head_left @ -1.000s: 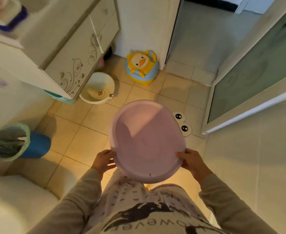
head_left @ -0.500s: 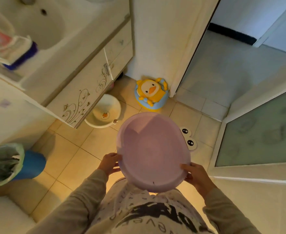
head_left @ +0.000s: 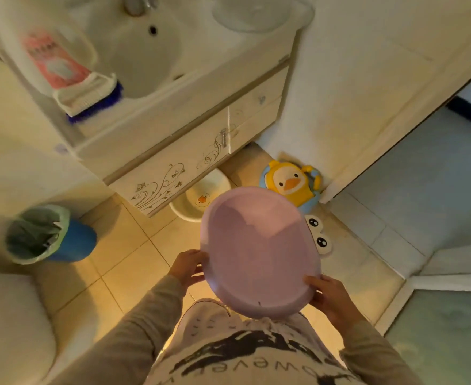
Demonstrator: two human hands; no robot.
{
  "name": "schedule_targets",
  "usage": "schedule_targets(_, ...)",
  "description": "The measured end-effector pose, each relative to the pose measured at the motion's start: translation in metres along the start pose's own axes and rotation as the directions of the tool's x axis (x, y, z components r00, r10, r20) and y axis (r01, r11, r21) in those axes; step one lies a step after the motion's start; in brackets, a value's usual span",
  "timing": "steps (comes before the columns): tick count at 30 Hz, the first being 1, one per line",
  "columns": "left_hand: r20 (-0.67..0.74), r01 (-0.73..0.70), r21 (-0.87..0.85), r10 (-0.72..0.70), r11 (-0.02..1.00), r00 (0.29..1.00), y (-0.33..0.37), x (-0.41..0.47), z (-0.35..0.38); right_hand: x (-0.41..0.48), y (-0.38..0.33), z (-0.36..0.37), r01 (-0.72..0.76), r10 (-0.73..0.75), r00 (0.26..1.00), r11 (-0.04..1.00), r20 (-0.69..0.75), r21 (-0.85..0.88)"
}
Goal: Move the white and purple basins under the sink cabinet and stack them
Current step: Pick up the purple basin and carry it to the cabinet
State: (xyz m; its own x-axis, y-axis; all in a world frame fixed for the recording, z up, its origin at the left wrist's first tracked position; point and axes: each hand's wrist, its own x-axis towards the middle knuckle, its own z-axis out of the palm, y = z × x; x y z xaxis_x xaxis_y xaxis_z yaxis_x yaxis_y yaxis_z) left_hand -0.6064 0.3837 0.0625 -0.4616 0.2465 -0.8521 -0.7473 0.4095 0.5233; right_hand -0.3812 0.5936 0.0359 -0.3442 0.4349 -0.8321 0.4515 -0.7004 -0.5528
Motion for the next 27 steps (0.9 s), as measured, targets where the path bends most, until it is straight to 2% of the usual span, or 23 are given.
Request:
schedule_targets(6, -0.172, 0.047, -0.19, -0.081, 0.981, 0.982, 0.003, 0.01, 0.032, 0.06, -0.094, 0.008, -0.006, 0.042, 0.991, 0.963, 0.13, -0.269)
schedule_targets(13, -0.263, 0.052, -0.467, -0.195, 0.883, 0.945, -0.001, 0.006, 0.088, 0.109, -0.172, 0.011, 0.018, 0.125, 0.96, 0.865, 0.25, -0.502)
schedule_targets(21, -0.291, 0.108, -0.596, -0.34, 0.796, 0.894, -0.024, 0.006, 0.116, 0.137, -0.188, 0.027, 0.045, 0.2, 0.94, 0.729, 0.275, -0.683)
schedule_targets(27, -0.26, 0.16, -0.572, -0.363, 0.804, 0.895, -0.027, 0.048, 0.109, 0.167, -0.173, 0.023, -0.026, 0.225, 0.959, 0.675, 0.172, -0.738)
